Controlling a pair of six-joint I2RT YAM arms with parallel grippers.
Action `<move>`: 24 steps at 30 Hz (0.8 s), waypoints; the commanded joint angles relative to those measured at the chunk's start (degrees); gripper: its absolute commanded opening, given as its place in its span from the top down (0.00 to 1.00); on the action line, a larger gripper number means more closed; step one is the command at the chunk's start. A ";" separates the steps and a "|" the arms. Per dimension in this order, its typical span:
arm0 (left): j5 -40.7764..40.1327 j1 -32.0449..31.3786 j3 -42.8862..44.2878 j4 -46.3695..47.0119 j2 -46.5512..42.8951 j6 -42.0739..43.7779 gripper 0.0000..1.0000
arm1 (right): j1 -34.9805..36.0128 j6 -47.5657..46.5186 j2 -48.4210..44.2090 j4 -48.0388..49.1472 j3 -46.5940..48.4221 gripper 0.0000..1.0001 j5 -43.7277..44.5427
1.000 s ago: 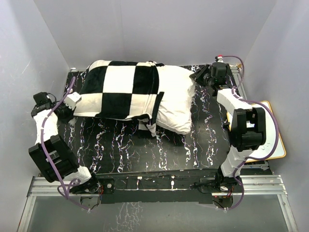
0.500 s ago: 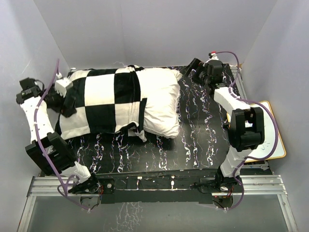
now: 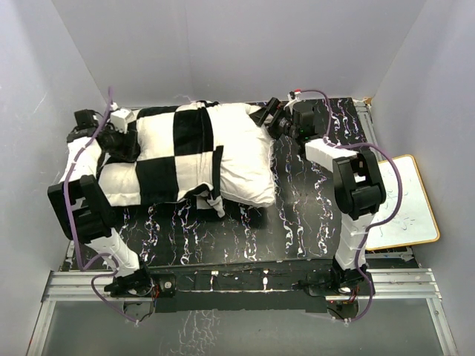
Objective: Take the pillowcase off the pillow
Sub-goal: Remove the pillow from the pillowcase.
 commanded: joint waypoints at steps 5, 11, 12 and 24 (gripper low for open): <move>12.83 -18.76 -10.12 -14.95 -8.13 0.60 0.65 | 1.18 1.96 -0.27 11.17 8.46 0.05 -9.75; 17.68 -20.87 1.83 -27.59 -9.85 2.48 0.59 | 1.13 -15.34 -7.89 11.58 4.93 0.81 -0.22; 17.52 -20.45 4.79 -30.37 -10.01 3.68 0.49 | 1.18 -18.69 -10.52 15.49 2.33 0.91 1.89; 11.20 4.48 28.97 -43.47 -2.41 28.24 0.03 | -2.04 -25.68 -18.19 41.20 -2.18 0.92 -17.68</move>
